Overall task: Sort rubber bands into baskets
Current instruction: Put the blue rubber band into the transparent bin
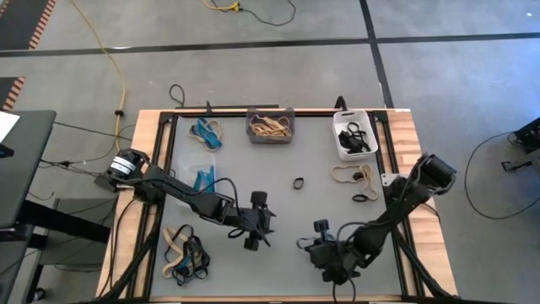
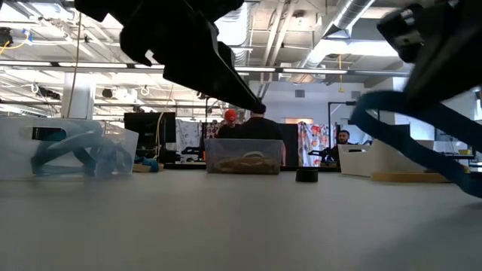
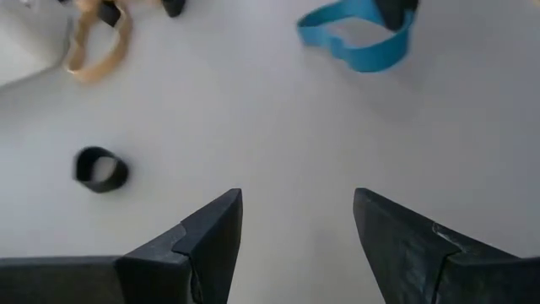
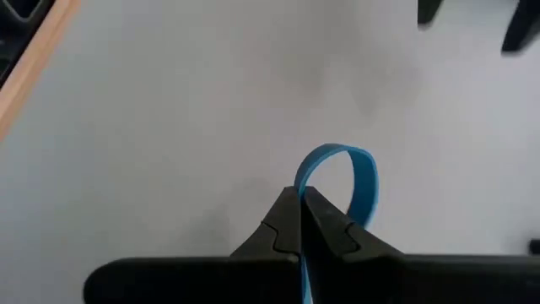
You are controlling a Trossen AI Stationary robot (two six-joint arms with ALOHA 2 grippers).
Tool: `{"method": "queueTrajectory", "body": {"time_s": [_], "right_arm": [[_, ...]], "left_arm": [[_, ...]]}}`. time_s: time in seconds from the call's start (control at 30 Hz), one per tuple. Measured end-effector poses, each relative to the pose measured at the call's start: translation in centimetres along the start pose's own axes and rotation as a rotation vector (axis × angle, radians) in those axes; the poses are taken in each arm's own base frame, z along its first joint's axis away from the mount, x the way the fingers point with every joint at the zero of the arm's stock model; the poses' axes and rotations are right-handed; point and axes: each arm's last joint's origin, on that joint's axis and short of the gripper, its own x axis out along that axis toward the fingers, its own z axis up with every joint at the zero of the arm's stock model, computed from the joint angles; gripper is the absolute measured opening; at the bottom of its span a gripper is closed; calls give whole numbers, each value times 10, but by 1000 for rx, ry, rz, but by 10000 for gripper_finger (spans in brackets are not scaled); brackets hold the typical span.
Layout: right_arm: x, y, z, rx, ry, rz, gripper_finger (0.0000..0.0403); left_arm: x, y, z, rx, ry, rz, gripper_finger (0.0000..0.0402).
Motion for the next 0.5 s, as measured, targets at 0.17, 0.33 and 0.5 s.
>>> {"method": "queueTrajectory", "body": {"time_s": [0.17, 0.33, 0.5], "right_arm": [[-2, -6, 16, -31, -18, -8, 23], [-4, -12, 29, -51, -23, -18, 23], [-7, -17, 41, -75, -32, -26, 23]], "left_arm": [[-5, 6, 3, 38, -10, 52, 212], [-15, 16, 8, 38, -13, 81, 208], [-42, 31, 15, 29, 4, 136, 208]]}}
